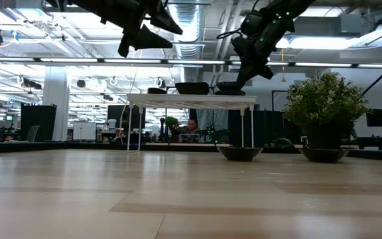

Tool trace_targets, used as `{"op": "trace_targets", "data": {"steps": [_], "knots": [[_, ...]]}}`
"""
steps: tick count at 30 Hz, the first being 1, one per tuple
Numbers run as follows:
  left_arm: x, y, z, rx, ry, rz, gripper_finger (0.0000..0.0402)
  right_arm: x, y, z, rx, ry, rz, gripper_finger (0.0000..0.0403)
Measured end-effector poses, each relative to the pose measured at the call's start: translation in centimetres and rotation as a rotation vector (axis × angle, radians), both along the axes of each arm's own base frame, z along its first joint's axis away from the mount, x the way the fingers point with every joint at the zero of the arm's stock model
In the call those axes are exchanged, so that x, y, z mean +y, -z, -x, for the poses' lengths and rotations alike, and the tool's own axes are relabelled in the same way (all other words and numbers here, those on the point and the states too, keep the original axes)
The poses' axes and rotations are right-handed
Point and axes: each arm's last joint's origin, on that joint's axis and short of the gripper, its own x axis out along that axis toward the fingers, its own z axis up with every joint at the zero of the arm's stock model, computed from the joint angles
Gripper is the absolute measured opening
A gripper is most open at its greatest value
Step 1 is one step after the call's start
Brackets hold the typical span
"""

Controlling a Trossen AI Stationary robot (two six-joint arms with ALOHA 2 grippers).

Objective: Pick & Place Mini shaped plates
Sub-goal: Stack the black left leaf shaped plate on top of the leaf shaped plates on the shelf

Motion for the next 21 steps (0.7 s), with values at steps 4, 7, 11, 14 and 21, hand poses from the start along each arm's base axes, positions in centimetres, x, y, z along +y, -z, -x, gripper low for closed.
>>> {"op": "trace_targets", "data": {"steps": [4, 7, 11, 14, 21], "knots": [[0.0, -0.04, -0.02, -0.004, 0.0, 0.001, 0.0204, 0.28, 0.0, -0.26, 0.002, -0.008, 0.002, 0.0], [0.0, -0.06, -0.03, -0.006, 0.0, 0.001, 0.0204, 0.33, 0.0, -0.31, 0.001, -0.011, 0.001, 0.0], [0.0, -0.06, -0.03, -0.006, 0.0, 0.001, 0.0204, 0.31, 0.0, -0.3, 0.002, -0.01, 0.002, 0.0], [0.0, -0.07, -0.03, -0.006, 0.0, 0.002, 0.0204, 0.29, 0.0, -0.27, 0.002, -0.009, 0.002, 0.0], [0.0, -0.09, -0.03, -0.007, 0.0, 0.002, 0.0204, 0.27, 0.01, -0.27, 0.013, 0.002, 0.014, 0.0015]]}}
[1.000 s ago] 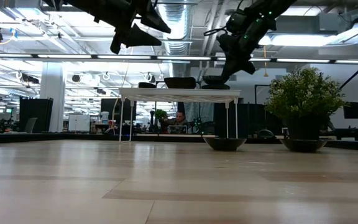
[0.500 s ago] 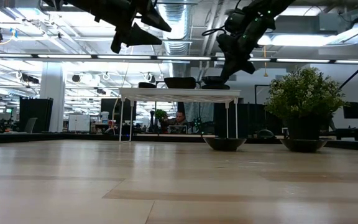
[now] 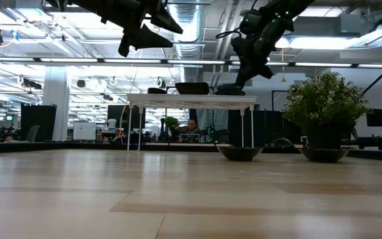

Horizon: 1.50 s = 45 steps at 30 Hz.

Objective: Pick & Place Mini shaped plates
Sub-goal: Stack the black left leaf shaped plate on top of the leaf shaped plates on the shelf, then stack the right leaf shaped plate on top of the leaf shaped plates on the shelf

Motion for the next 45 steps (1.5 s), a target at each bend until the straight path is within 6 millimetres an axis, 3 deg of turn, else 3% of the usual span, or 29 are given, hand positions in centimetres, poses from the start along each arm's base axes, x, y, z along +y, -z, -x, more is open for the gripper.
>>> {"op": "trace_targets", "data": {"steps": [12, 22, 30, 41, 45], "knots": [[0.0, 0.0, 0.0, 0.0, 0.0, -0.001, 0.0204, -0.2, -0.3, 0.0, -0.006, 0.018, 0.043, 0.006], [0.0, 0.0, 0.0, 0.001, 0.001, -0.002, 0.0204, 1.6, -3.1, 1.7, -0.062, 0.019, 0.097, 0.0059], [0.0, 0.0, 0.0, 0.002, 0.001, -0.003, 0.0204, 4.6, -4.5, 3.8, -0.008, -0.01, 0.044, 0.0059], [0.0, 0.0, 0.0, 0.014, 0.015, -0.022, 0.0204, 10.2, -5.7, 4.2, 0.049, -0.176, -0.004, 0.0059], [-0.1, 0.0, 0.0, 0.019, 0.037, -0.023, 0.0204, 12.3, -5.2, 4.6, 0.061, -0.237, -0.019, 0.0059]]}}
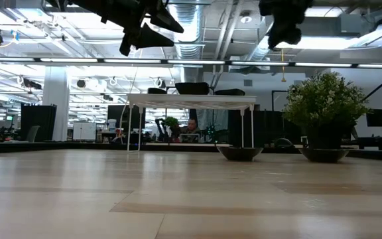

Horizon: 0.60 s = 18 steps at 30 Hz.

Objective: Pick & Place Mini shaped plates
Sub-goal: Stack the right leaf shaped plate on top of the leaf shaped plates on the shelf

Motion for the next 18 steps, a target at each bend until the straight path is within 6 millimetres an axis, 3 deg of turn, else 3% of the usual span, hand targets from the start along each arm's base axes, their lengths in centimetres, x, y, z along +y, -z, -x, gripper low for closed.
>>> {"op": "trace_targets", "data": {"steps": [11, 18], "knots": [[0.0, -1.2, 0.9, 0.004, 0.03, -0.015, 0.0204, 5.0, 5.2, 2.0, 0.015, 0.012, -0.147, 0.0059], [0.3, 0.4, 4.4, -0.008, 0.015, 0.046, 0.0204, 7.3, 8.2, 2.8, 0.063, 0.062, -0.246, 0.0059]]}}
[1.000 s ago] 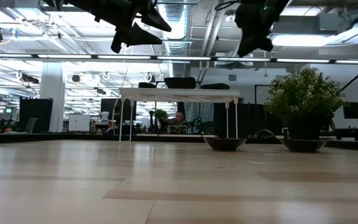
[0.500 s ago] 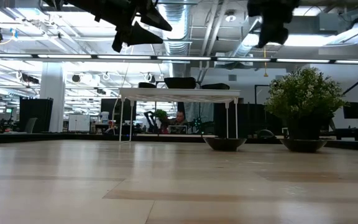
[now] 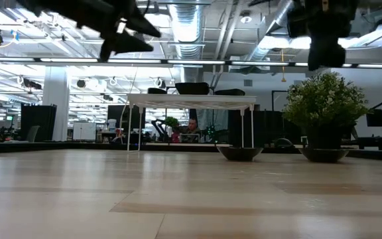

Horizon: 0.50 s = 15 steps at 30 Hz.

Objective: Pick & Place Mini shaped plates
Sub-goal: Stack the right leaf shaped plate on top of the leaf shaped plates on the shelf

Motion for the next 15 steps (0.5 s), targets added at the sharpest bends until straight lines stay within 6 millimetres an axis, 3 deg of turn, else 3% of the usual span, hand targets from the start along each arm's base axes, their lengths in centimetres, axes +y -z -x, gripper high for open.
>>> {"op": "trace_targets", "data": {"steps": [7, 15], "knots": [[0.2, 0.4, 3.3, -0.06, 0.004, 0.014, 0.0204, 1.2, 2.1, 0.1, 0.092, 0.126, -0.039, 0.0059], [0.3, 1.7, 4.3, -0.056, -0.003, 0.054, 0.0204, 2.1, 3.9, -2.3, -0.091, 0.224, -0.067, 0.0059]]}}
